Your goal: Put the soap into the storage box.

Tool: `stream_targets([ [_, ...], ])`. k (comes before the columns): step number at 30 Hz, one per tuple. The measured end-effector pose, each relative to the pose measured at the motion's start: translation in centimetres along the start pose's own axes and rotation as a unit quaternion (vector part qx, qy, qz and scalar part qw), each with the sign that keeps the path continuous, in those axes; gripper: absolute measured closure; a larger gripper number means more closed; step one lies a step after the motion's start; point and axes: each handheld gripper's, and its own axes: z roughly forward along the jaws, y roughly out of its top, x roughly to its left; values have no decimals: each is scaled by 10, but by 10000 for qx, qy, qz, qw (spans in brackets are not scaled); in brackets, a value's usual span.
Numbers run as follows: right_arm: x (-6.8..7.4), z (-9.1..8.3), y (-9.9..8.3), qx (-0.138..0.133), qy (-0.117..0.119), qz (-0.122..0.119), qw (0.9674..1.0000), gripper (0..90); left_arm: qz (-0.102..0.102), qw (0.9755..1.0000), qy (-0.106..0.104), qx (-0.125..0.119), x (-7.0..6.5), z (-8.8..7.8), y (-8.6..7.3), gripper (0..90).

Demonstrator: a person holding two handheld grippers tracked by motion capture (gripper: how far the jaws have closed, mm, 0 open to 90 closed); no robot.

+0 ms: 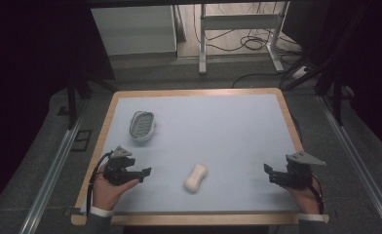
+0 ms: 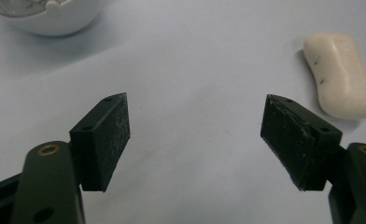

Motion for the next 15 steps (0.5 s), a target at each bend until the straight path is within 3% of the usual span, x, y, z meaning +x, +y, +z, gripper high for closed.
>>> stream_targets([
  [15,-1,0,-1,15,-21,-31,10000,99,282,9995,-6,133,-24,6,26,275],
])
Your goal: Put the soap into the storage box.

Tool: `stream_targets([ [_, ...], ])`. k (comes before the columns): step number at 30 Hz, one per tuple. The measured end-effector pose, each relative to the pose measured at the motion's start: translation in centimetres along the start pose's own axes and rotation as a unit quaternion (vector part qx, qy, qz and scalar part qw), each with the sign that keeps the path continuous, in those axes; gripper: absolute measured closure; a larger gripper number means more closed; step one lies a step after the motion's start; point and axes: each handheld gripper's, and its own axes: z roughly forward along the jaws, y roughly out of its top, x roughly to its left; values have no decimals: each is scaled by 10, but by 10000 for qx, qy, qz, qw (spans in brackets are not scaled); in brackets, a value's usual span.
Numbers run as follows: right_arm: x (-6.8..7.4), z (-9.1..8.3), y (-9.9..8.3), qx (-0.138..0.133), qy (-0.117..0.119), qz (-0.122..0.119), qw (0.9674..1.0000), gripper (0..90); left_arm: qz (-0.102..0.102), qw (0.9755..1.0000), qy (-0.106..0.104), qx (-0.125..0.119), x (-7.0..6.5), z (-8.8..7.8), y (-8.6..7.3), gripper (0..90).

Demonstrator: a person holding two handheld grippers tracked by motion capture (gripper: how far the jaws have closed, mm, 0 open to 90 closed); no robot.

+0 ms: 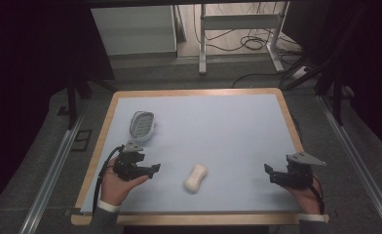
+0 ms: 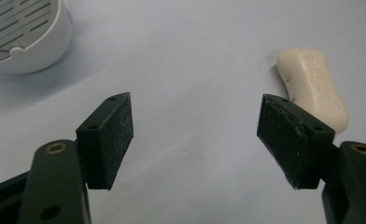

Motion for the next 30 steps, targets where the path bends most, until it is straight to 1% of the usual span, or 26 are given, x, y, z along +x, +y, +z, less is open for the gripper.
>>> stream_targets([
  [8,0,0,0,27,-23,9,10000,99,79,9999,-79,116,-10,7,7,278],
  [9,0,0,0,32,-28,10,10000,99,137,9997,-100,160,-12,8,9,279],
  [11,0,1,0,34,-22,13,10000,99,122,9997,-102,163,-14,10,10,278],
  [12,0,1,-1,53,-31,17,10000,99,177,9995,-116,216,-16,11,13,278],
  [13,0,1,-1,53,-31,17,10000,99,177,9995,-116,216,-16,11,13,277],
  [17,-1,3,-2,102,-36,29,9999,99,252,9992,-155,270,-23,16,17,276],
  [18,-1,3,-2,107,-35,31,9999,99,252,9992,-155,270,-23,16,17,275],
  [20,0,3,-2,109,-37,16,9999,99,287,9989,-198,317,-29,19,19,275],
  [22,0,3,-1,105,-32,12,9999,99,302,9986,-205,372,-32,22,20,273],
  [27,0,3,-2,113,-37,10,9999,99,318,9984,-215,414,-35,25,21,270],
  [29,0,4,-2,152,-53,1,9999,99,328,9983,-223,431,-37,27,22,271],
  [30,0,4,-2,154,-52,-1,9999,99,370,9979,-257,460,-41,29,22,271],
])
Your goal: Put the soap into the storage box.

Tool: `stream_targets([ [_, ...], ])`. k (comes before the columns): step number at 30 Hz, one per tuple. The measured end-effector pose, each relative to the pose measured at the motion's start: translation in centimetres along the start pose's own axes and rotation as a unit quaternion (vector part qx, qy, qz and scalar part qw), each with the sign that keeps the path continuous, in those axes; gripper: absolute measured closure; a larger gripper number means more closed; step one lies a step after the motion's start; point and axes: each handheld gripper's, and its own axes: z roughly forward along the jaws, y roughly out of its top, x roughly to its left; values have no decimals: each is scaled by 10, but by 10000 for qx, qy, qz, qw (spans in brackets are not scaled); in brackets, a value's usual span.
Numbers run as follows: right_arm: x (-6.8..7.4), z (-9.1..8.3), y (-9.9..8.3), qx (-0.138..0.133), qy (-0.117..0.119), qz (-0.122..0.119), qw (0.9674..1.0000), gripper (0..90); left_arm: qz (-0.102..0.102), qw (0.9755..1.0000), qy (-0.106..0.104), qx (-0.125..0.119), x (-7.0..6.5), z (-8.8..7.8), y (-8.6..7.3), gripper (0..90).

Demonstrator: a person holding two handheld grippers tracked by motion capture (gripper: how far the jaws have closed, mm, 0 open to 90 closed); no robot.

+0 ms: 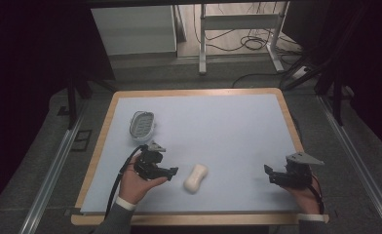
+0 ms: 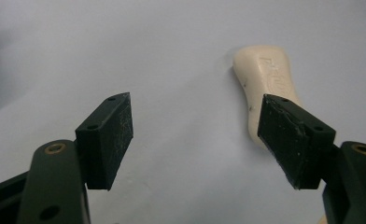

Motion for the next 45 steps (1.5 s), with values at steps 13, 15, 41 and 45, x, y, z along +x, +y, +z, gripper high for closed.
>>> stream_targets([
  [13,1,4,-2,123,-51,-22,9999,98,255,9992,-243,164,-27,23,14,271],
  [15,1,4,-2,131,-56,-18,9999,99,280,9991,-285,170,-32,26,16,271],
  [41,-1,5,-3,200,-108,18,9997,99,427,9951,-352,819,-60,70,29,269],
  [45,-2,5,-3,205,-115,19,9997,98,409,9944,-313,920,-60,75,30,278],
])
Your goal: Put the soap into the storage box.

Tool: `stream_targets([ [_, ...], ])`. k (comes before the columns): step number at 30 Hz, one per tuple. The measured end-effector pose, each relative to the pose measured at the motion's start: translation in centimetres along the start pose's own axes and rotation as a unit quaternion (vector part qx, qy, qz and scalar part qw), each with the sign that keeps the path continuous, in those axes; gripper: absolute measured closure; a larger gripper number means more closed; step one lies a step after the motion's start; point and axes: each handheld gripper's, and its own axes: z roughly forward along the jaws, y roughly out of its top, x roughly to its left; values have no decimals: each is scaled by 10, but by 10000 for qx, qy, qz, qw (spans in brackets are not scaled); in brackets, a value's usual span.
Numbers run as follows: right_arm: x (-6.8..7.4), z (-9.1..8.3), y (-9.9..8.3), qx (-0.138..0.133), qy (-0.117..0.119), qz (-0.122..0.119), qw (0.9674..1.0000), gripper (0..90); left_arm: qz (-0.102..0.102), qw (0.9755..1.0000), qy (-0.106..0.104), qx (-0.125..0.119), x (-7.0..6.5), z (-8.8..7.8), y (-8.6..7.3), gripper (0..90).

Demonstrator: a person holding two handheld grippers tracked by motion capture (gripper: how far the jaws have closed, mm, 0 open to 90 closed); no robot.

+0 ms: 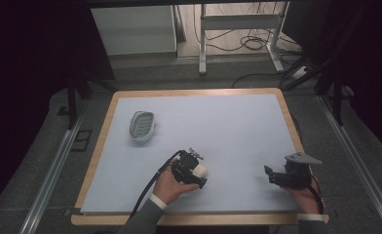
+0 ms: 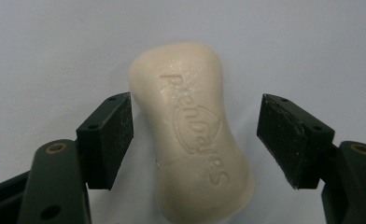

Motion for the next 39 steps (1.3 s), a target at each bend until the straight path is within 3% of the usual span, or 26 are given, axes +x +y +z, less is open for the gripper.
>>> stream_targets([
  [10,-1,0,0,5,-5,10,10000,98,20,9997,181,178,0,8,1,381],
  [21,-1,0,0,-12,-44,27,10000,99,100,9995,233,210,-2,11,0,485],
  [39,-4,-1,-1,-33,-107,87,9999,99,320,9992,200,151,3,2,0,496],
])
